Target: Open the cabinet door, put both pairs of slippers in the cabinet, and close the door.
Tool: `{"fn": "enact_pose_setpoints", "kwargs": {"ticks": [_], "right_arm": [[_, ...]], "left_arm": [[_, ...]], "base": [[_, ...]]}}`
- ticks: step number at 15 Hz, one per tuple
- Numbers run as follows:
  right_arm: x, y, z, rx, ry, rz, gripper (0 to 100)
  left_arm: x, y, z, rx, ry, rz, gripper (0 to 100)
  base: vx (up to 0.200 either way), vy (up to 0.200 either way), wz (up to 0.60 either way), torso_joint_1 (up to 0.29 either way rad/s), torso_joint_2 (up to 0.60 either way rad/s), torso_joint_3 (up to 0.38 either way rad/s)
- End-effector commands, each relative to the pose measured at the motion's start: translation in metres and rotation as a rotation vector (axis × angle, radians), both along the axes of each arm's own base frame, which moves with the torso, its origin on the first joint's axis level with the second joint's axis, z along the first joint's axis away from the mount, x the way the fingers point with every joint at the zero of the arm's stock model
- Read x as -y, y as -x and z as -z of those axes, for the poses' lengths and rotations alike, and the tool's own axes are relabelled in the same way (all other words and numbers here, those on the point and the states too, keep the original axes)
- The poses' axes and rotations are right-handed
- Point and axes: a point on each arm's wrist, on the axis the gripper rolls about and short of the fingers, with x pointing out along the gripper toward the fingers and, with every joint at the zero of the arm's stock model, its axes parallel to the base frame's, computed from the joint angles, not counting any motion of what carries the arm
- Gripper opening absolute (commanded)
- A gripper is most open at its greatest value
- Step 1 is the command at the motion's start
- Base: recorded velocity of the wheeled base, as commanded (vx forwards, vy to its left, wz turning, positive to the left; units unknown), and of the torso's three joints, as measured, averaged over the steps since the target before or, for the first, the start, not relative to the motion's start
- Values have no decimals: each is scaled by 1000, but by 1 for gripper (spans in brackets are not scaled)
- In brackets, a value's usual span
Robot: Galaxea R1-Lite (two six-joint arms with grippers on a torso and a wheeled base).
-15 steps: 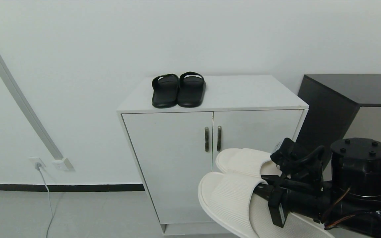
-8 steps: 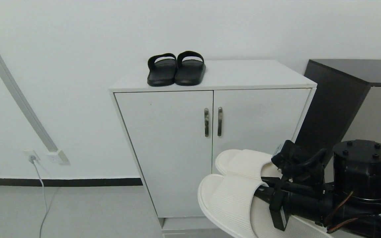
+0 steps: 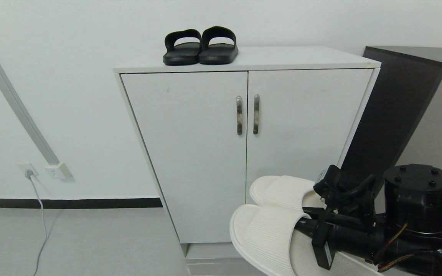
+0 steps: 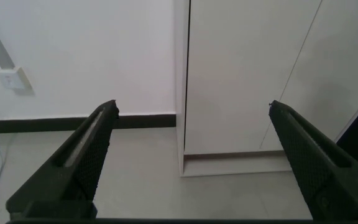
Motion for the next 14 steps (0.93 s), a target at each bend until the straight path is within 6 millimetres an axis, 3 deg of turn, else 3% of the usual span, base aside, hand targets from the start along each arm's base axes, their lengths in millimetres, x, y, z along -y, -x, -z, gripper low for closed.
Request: {"fn": "enact_pose_setpoints", "kwargs": {"ticks": [1, 3, 14], "right_arm": [[-2, -2, 2, 1, 2, -3, 0], [-3, -3, 2, 10, -13, -3, 0], [-2, -2, 9, 0, 6, 0, 0]], "left_arm": [[0, 0, 0, -1, 0, -1, 100], [0, 0, 0, -1, 2, -1, 100], [0, -2, -3, -23, -59, 3, 100]], "base": [[0, 0, 0, -36, 432, 422], [0, 0, 0, 2, 317, 303], [0, 0, 0, -1, 34, 23]]}}
